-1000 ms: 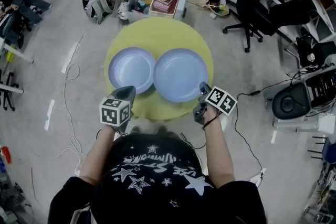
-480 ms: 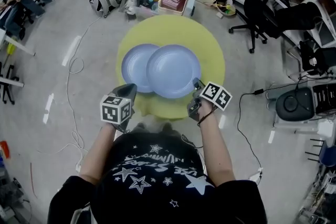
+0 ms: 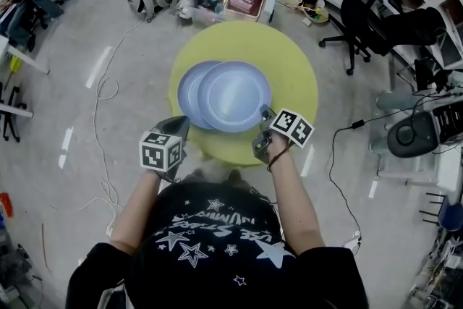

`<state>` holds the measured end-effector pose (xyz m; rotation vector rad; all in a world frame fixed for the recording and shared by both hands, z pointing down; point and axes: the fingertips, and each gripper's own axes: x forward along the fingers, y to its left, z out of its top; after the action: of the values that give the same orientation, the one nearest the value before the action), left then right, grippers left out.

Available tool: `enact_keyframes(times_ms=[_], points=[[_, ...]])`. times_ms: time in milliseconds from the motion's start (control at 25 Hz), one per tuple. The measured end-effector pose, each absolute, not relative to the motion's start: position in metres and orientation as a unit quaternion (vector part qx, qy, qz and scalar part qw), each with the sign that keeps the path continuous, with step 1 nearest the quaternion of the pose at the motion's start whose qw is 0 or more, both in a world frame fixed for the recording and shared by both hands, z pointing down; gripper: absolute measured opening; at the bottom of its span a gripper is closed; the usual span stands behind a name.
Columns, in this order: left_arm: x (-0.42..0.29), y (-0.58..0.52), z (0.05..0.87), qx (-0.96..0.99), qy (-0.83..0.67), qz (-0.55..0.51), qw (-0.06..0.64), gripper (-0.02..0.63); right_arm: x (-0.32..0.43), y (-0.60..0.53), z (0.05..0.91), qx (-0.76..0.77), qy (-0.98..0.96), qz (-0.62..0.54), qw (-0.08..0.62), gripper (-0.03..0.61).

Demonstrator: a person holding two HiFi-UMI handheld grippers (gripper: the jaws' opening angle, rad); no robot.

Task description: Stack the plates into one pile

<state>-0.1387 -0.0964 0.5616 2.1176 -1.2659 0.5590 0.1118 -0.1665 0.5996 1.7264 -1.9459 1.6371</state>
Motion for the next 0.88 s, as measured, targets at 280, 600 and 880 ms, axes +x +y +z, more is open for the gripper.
enact_keyframes(times_ms=[280,600,880], points=[[-0.147,-0.099,0.564,0.801,-0.474,0.207,0.302,0.023,0.092,-0.172,0.604,0.560,-0.637,0.527,0.050,0.055],[-0.155,-0.096,0.567,0.799,-0.473,0.206,0.308,0.023,0.075,-0.174,0.610,0.557,-0.652,0.507,0.083,0.055],[-0.163,-0.093,0.567,0.802,-0.469,0.207,0.308,0.023,0.053,-0.172,0.612,0.541,-0.675,0.489,0.116,0.060]])
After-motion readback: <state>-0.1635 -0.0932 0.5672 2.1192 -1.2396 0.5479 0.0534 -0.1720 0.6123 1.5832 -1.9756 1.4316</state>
